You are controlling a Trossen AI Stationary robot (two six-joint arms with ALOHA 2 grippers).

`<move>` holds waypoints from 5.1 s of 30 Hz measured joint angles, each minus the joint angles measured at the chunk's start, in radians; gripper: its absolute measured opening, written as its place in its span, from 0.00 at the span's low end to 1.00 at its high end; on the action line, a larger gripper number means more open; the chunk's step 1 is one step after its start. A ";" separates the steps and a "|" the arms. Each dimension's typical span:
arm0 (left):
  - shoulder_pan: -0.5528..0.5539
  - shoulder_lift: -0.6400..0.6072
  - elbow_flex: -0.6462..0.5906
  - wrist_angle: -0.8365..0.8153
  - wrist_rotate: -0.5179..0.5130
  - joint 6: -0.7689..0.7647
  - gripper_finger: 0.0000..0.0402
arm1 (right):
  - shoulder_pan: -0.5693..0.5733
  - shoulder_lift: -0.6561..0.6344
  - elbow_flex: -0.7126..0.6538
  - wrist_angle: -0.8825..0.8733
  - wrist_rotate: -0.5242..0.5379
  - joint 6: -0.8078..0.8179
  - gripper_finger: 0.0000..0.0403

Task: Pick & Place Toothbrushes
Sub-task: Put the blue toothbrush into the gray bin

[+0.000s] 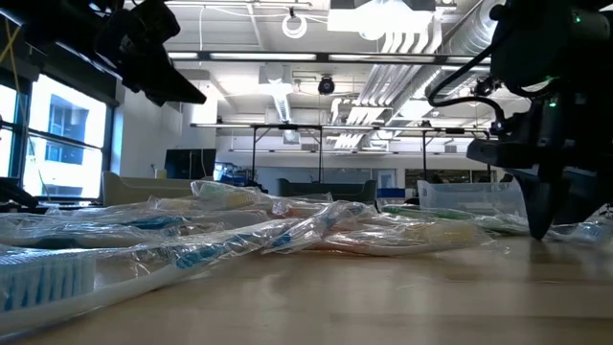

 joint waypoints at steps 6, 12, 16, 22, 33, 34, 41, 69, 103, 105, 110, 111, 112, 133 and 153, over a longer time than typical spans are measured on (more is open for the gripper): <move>0.000 0.000 0.000 -0.005 0.000 0.000 0.03 | 0.002 -0.020 -0.002 -0.008 -0.016 -0.007 0.11; 0.000 0.000 0.000 -0.005 0.000 0.000 0.03 | 0.016 -0.020 0.001 -0.013 -0.019 -0.011 0.05; 0.000 0.000 0.000 -0.005 0.000 0.000 0.03 | 0.027 -0.018 0.021 -0.042 -0.029 -0.011 0.05; 0.000 0.000 0.000 -0.005 0.000 0.000 0.03 | 0.047 -0.032 0.061 -0.091 -0.061 -0.013 0.05; 0.000 0.000 0.000 -0.004 0.000 0.000 0.03 | 0.100 -0.198 0.103 -0.136 0.028 -0.067 0.04; 0.000 0.000 0.000 -0.003 0.000 0.000 0.03 | 0.104 -0.219 0.103 -0.134 0.048 -0.078 0.04; 0.000 0.000 0.000 0.008 -0.004 0.000 0.03 | 0.110 -0.394 0.103 -0.136 0.225 -0.217 0.04; 0.237 0.030 0.000 0.427 0.350 -0.089 0.03 | -0.473 -0.534 0.104 0.495 -0.125 -1.397 0.04; 0.236 0.198 0.015 0.696 0.291 -0.130 0.08 | -0.687 -0.167 0.104 1.106 -0.580 -1.715 0.04; 0.236 0.214 0.027 0.695 0.267 -0.130 0.15 | -0.687 -0.145 0.104 1.142 -0.580 -1.715 0.04; 0.236 0.266 0.077 0.699 0.261 -0.130 0.32 | -0.678 -0.104 0.104 1.208 -0.581 -1.715 0.04; 0.236 0.279 0.087 0.699 0.261 -0.130 0.34 | -0.676 -0.098 0.104 1.217 -0.581 -1.715 0.04; 0.236 0.292 0.098 0.699 0.261 -0.130 0.36 | -0.672 -0.094 0.104 1.229 -0.582 -1.715 0.04; 0.236 0.467 0.246 0.715 0.301 -0.130 0.37 | -0.652 -0.093 0.104 1.242 -0.581 -1.739 0.04; 0.220 0.538 0.245 0.837 0.323 -0.130 0.37 | -0.652 -0.093 0.104 1.231 -0.578 -1.732 0.04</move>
